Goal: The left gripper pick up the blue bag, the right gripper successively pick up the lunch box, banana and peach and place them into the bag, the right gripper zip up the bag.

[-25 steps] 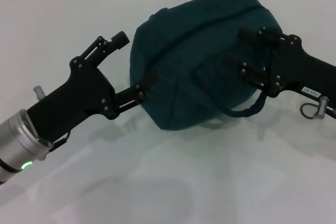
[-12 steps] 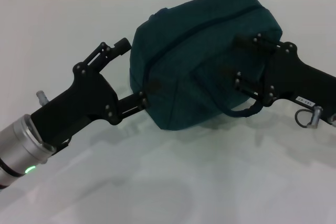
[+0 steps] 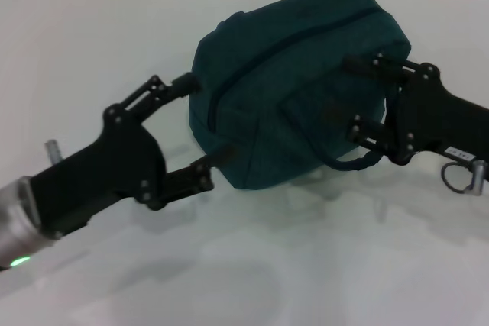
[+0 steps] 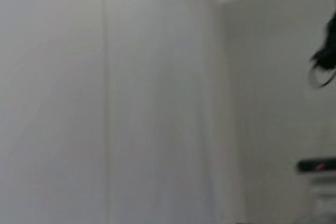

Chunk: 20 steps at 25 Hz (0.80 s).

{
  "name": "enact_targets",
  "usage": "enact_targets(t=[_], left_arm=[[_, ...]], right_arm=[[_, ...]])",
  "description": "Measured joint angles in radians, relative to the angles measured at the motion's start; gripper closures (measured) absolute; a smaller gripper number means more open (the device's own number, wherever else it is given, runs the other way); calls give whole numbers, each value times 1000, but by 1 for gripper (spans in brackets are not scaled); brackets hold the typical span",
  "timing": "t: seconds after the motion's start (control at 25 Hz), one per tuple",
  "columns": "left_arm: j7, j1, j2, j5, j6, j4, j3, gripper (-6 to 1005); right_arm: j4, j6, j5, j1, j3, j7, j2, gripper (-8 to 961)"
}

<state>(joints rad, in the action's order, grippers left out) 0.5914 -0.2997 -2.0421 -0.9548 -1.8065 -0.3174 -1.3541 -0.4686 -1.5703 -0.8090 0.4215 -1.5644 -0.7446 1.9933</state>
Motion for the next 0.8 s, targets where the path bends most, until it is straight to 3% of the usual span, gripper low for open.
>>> enact_targets(t=[0.2, 0.8], left_arm=[[50, -16, 32, -27, -68, 0, -1, 112], [32, -23, 34, -97, -62, 0, 3, 112]], right_arm=[[-41, -24, -89, 9, 1, -76, -25, 369], [-57, -23, -128, 6, 16, -89, -28, 369]])
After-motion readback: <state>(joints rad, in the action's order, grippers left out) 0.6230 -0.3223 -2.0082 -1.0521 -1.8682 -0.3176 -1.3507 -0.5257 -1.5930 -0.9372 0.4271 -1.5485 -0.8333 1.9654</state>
